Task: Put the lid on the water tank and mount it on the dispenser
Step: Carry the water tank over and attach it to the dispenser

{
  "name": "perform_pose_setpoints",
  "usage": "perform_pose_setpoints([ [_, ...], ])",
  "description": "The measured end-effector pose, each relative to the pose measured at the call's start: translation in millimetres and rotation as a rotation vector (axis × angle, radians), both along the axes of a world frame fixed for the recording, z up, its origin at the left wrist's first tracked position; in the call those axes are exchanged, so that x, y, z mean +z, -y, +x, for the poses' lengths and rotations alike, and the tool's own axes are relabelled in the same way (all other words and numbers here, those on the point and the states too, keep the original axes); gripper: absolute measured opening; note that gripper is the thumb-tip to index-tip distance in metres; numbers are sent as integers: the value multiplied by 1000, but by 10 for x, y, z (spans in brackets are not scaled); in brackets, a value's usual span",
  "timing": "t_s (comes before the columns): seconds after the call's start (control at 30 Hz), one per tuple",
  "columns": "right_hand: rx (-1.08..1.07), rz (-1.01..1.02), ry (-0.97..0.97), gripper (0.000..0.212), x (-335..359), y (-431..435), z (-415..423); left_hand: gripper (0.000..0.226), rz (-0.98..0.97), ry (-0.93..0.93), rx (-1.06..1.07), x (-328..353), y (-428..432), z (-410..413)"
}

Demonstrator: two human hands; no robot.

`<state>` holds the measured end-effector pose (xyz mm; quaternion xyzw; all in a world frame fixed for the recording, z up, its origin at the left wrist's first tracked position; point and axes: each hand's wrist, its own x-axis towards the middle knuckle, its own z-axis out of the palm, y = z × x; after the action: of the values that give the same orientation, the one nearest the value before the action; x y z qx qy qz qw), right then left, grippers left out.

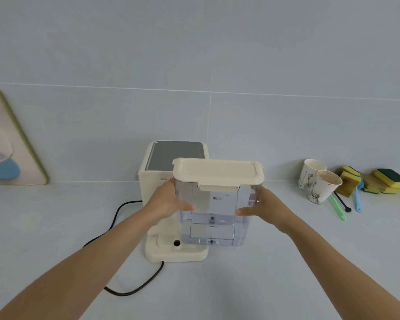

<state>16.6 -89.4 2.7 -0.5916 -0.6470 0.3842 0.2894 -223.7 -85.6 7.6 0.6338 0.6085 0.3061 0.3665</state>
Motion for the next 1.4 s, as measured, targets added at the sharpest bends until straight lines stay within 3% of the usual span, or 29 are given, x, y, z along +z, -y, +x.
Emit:
perform_pose_setpoints([
  [0.17,9,-78,-25,77,-83,19,-40,70,-51,-64,-6,-38,-14,-34],
  [0.4,57,-74,-90,42,-95,-92,-213,83,-78,-46,18,-28,-81,-205],
  [0.57,67,-80,-126,59,-125,-176,-329,83,-104,-7,24,-48,-129,-315],
  [1.4,1,-148,-123,77,-680,-209,-392,73,-122,-69,48,-453,-110,-340],
])
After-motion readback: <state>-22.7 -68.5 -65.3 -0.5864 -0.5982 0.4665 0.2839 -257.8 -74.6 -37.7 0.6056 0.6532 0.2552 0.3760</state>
